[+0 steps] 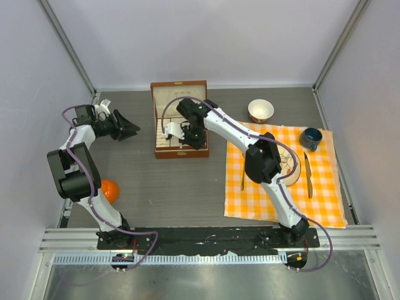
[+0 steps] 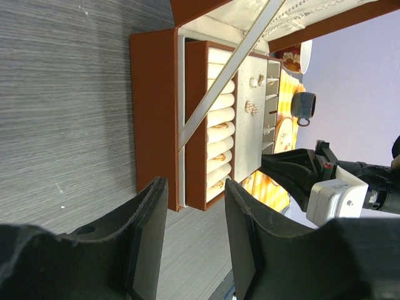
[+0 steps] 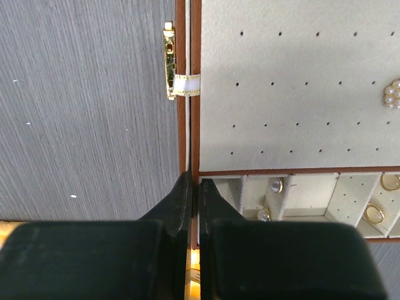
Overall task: Organize the mixed jewelry
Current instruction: Place the compartment layer in the jewelry box.
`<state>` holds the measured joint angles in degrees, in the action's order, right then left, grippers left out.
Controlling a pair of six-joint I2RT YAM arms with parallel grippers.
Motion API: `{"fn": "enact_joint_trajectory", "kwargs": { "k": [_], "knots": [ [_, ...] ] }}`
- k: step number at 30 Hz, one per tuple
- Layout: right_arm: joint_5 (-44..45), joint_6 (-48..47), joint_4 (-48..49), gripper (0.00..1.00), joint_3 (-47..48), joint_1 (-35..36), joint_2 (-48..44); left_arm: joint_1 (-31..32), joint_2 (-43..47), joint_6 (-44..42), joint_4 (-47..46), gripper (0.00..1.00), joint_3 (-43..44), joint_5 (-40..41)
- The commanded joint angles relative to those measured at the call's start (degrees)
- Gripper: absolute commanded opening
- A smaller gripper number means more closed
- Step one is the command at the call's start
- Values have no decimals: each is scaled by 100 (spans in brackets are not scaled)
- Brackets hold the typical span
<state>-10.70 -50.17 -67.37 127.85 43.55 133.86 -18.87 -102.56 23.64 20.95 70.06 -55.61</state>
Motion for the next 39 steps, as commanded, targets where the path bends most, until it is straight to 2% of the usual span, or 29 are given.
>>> {"fn": "enact_joint_trajectory", "kwargs": {
  "k": [1, 17, 34, 39],
  "knots": [
    [-82, 69, -100, 1, -50, 48, -466, -46, 61, 36, -197, 45, 25, -213],
    [-37, 51, 5, 1, -85, -57, -282, -46, 8, 9, -197, 45, 34, -239],
    [138, 201, -285, 1, 11, -57, -177, -37, -53, 27, -276, 46, 16, -257],
    [173, 183, -250, 6, 47, -57, -62, -46, -53, 27, -276, 46, -1, -274]
  ]
}}
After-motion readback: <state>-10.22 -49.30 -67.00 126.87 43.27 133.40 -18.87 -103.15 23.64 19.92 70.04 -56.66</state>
